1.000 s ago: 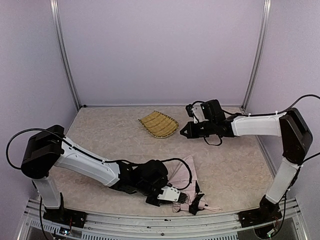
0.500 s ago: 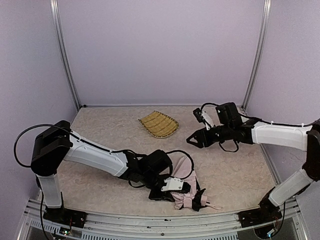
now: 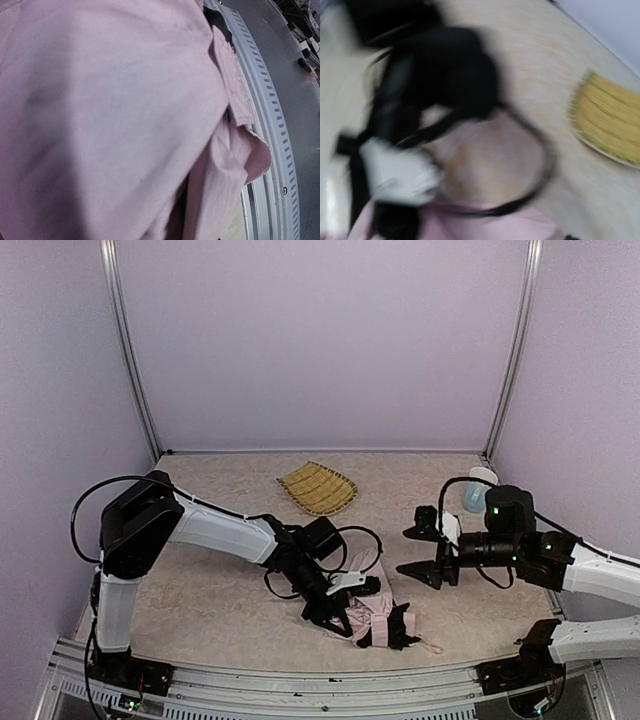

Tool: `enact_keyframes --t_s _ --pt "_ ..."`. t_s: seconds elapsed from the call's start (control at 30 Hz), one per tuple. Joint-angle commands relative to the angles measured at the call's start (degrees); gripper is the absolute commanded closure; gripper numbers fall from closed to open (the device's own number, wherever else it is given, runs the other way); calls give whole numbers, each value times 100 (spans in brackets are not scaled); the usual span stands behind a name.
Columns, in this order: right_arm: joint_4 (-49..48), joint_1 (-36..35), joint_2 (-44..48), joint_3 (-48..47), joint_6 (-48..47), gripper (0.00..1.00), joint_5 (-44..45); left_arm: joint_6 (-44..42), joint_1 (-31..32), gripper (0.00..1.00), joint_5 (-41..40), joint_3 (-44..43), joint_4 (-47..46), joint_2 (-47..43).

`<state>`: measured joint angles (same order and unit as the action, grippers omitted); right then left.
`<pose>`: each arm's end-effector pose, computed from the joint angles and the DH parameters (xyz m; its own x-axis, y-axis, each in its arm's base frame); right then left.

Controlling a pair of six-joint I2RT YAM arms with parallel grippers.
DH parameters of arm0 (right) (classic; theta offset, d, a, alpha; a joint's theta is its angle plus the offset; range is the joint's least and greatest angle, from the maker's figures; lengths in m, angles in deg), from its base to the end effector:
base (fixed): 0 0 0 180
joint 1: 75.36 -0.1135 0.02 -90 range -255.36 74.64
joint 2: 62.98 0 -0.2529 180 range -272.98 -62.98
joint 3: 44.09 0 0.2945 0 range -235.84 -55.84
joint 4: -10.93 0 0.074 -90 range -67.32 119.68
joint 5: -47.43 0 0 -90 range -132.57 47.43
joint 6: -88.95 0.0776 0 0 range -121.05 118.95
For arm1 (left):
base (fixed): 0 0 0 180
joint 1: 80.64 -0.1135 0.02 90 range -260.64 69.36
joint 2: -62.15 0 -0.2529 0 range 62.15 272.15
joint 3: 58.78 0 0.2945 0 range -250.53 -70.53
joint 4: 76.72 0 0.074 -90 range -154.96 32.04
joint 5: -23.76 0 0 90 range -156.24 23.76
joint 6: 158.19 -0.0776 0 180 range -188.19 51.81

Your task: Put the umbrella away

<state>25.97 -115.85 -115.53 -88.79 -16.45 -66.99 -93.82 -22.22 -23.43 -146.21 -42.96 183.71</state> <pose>0.2007 0.2135 0.2178 -0.0513 -0.3617 -0.9309 -0.9278 0.3621 -0.0896 0.1883 -0.4071 0.0425 -0.1092 0.7835 -0.6117 0.8941 -0.1915 -0.4048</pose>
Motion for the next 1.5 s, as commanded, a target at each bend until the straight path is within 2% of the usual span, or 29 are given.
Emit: enact_keyframes --t_s 0.0,0.2,0.43,0.6,0.7,0.83,0.87,0.97,1.0,1.1,1.17,1.33,1.4,1.47 --pt "-198 -608 66 550 -1790 24 203 193 -252 100 -275 160 1567 802" --pt "-236 -1151 -540 685 -2324 11 559 277 -393 100 -191 90 1703 969" --pt "6 -1555 -1356 549 -2599 9 610 349 -551 100 -188 -100 1838 1135" --pt "-434 -1572 -2013 506 -2780 9 1054 312 -576 100 -49 -180 1851 1172" --pt "-766 -1574 -2368 506 -2948 13 1328 279 -583 100 17 -222 1835 1170" --pt "-878 -1582 -2772 370 -2899 31 1390 410 -641 98 97 -340 1644 1179" --pt "-890 -1578 -2811 362 -2889 36 1390 519 -665 94 86 -364 1508 1155" --pt "-871 -1582 -2841 393 -2897 53 1442 950 -769 71 -22 -240 836 842" --pt "-841 -1582 -2826 392 -2886 57 1460 1085 -804 67 -92 -103 461 629" --pt "-755 -1574 -2775 395 -2849 64 1469 1374 -884 51 -313 538 -844 -163" --pt "-652 -1555 -2747 375 -2838 67 1441 1462 -910 44 -442 1089 -1917 -773" --pt "-90 -1437 -2804 108 -2614 71 1191 1370 -890 42 -1065 2620 -3983 -2228" --pt "145 -1340 -2848 -29 -2472 71 933 966 -763 44 -1369 3084 -4376 -2693" --pt "411 -1210 -2913 -179 -2336 71 556 231 -381 45 -2029 3361 -4374 -3017"
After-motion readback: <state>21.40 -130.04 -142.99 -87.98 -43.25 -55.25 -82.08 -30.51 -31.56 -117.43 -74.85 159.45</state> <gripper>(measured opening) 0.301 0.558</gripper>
